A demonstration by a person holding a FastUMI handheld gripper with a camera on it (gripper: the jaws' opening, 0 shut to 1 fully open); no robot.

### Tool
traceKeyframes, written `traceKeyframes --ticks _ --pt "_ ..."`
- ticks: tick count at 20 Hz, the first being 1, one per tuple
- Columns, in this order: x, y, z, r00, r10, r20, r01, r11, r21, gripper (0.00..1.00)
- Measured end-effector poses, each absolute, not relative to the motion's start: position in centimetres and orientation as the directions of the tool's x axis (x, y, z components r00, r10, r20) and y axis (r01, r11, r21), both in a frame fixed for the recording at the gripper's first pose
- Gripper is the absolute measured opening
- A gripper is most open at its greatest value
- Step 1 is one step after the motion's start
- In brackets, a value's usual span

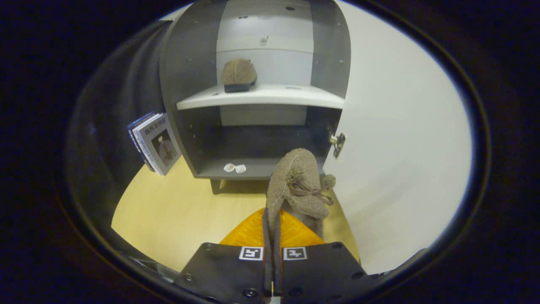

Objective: Open the shoe cabinet door, grab the shoes and put them into the shoe cabinet, then close the shoe cabinet door.

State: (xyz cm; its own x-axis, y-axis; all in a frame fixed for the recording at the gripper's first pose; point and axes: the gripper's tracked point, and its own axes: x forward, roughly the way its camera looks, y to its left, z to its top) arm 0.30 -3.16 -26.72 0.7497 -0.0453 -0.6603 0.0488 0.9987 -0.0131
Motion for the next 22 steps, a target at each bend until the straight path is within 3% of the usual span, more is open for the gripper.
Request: traceKeyframes --ticks 9,22 --pt "6.5 -5.0 -17.9 0.847 -0.039 -0.530 0.017 0.999 -0.046 0.03" --pt "12.5 -4.1 -15.8 0.861 -0.012 -0.509 -0.004 1.000 -0.031 0.03"
